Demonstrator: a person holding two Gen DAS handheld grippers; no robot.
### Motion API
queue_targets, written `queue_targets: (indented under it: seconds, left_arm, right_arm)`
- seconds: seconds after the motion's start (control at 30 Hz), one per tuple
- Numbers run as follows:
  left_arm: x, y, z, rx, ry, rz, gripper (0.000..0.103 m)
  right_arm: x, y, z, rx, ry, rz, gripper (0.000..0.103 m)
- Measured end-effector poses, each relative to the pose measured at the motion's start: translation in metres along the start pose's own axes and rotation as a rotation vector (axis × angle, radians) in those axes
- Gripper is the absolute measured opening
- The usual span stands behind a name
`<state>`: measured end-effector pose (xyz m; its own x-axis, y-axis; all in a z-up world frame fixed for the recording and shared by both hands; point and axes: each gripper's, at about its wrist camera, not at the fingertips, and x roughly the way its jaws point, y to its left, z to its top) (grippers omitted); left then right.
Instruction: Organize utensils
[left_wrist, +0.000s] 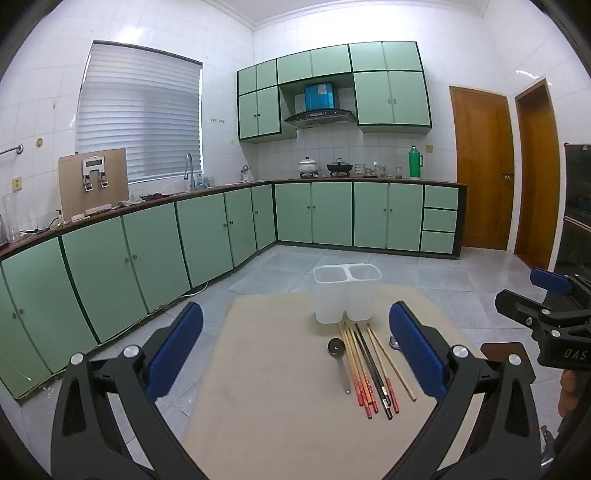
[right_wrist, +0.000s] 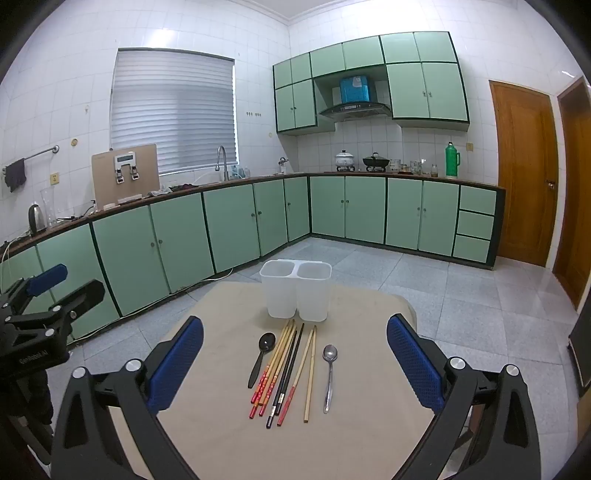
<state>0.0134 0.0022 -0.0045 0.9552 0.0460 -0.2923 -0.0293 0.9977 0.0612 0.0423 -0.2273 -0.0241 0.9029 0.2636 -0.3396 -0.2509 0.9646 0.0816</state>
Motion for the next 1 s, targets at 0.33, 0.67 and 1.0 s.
queue_targets:
  seconds: [0.33,0.67,1.0]
  left_arm:
    - [0.005,-0.001,0.002,0.002,0.019,0.006,0.098]
    - [0.026,-0.004,0.000,0.006,0.061,0.008,0.098]
    - [0.105,0.008,-0.015,0.012,0.210,0.020,0.098]
  right_arm:
    - [0.000,0.000,-0.001,0.003,0.007,-0.001,0.097]
    - [0.015,-0.006,-0.003,0.010,0.040,-0.006,0.097]
    - [0.086,-0.033,-0.014,0.021,0.167,-0.050,0.097]
